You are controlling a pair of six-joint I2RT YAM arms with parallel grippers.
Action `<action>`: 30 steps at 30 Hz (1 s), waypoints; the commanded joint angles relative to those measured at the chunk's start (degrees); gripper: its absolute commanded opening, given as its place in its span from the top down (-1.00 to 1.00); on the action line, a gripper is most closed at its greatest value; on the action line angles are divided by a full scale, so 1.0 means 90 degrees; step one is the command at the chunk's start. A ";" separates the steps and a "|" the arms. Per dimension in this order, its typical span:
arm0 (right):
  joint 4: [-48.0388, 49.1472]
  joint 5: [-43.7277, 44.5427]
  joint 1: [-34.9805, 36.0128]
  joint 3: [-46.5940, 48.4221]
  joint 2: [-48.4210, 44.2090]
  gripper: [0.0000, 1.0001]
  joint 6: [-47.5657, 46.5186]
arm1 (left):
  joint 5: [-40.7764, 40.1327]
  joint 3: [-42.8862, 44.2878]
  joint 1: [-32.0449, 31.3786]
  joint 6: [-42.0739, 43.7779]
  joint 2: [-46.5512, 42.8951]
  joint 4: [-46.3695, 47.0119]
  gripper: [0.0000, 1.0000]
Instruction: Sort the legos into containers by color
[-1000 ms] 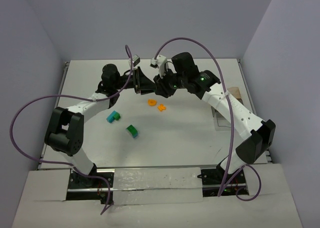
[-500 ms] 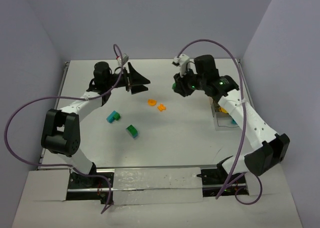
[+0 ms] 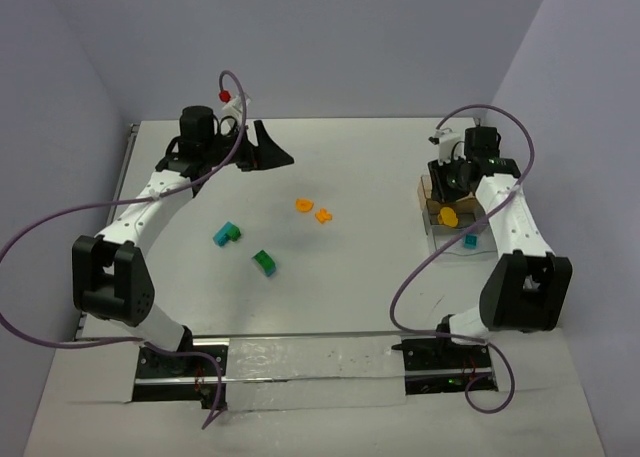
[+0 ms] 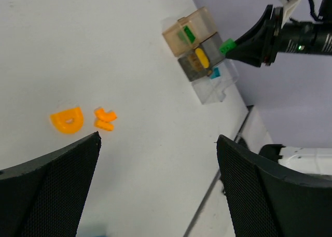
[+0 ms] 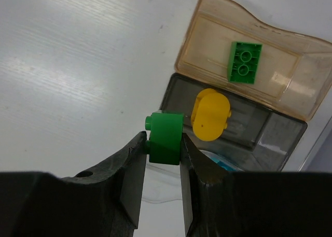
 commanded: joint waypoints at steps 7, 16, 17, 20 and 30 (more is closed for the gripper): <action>0.0351 0.0283 -0.0318 0.1122 0.1593 1.00 0.0370 | -0.0715 0.0470 -0.0231 0.1413 -0.0096 -0.1097 -0.98; 0.0543 0.0179 -0.0319 0.1569 0.2265 0.85 0.0587 | -0.0859 0.0522 -0.0301 0.1561 -0.0024 -0.1201 -0.99; 0.0553 0.0189 -0.0325 0.1584 0.2327 0.78 0.0587 | -0.0885 0.0533 -0.0306 0.1586 -0.0008 -0.1222 -0.99; 0.0591 0.0224 -0.0318 0.1660 0.2458 0.63 0.0592 | -0.0927 0.0570 -0.0309 0.1633 0.0020 -0.1256 -0.98; 0.0764 0.0099 -0.0308 0.1694 0.2596 -0.10 0.0755 | -0.1253 0.0533 -0.0309 0.1781 -0.0005 -0.1425 -0.99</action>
